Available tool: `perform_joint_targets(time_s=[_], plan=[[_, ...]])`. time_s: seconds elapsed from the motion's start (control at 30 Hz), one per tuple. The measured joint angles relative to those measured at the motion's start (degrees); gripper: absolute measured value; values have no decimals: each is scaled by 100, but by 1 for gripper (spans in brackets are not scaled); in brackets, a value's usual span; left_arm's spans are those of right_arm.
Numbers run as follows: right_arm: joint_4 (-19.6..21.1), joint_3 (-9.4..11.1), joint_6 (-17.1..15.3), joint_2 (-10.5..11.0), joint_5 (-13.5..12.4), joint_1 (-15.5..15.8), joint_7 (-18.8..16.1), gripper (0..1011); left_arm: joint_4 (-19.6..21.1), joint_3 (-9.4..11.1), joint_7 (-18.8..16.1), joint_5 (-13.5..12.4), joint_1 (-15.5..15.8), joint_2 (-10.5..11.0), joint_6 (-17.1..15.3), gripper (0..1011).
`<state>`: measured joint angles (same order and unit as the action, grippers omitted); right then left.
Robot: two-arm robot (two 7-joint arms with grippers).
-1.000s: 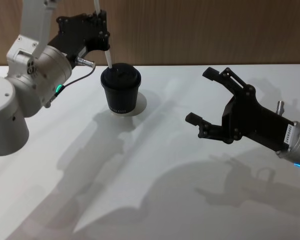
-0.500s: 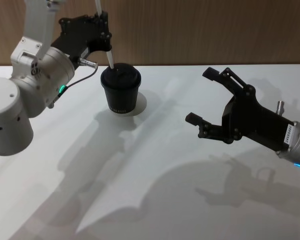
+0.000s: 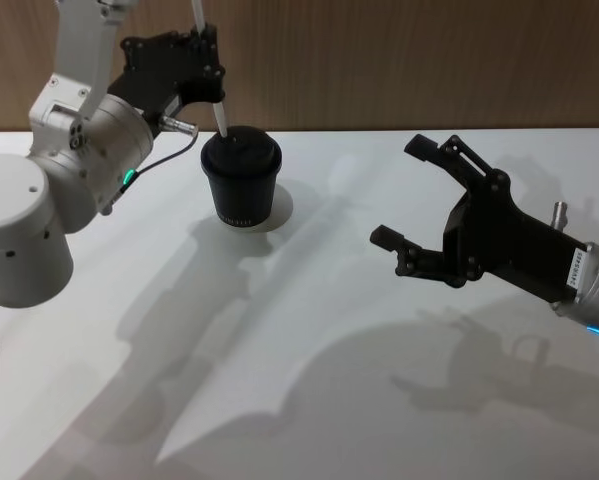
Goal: Pick up the straw with one hand, pass it to the other hand, and insert it into the cup.
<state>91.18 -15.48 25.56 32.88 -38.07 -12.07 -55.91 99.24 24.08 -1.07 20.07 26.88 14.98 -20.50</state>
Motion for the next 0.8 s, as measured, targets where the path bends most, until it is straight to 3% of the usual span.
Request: perform_joint_targets(time_s=[0.8], plan=[[0,0,0,0,0,0,0,1001,-231,-18,-45,-142,32,-234,3,13]])
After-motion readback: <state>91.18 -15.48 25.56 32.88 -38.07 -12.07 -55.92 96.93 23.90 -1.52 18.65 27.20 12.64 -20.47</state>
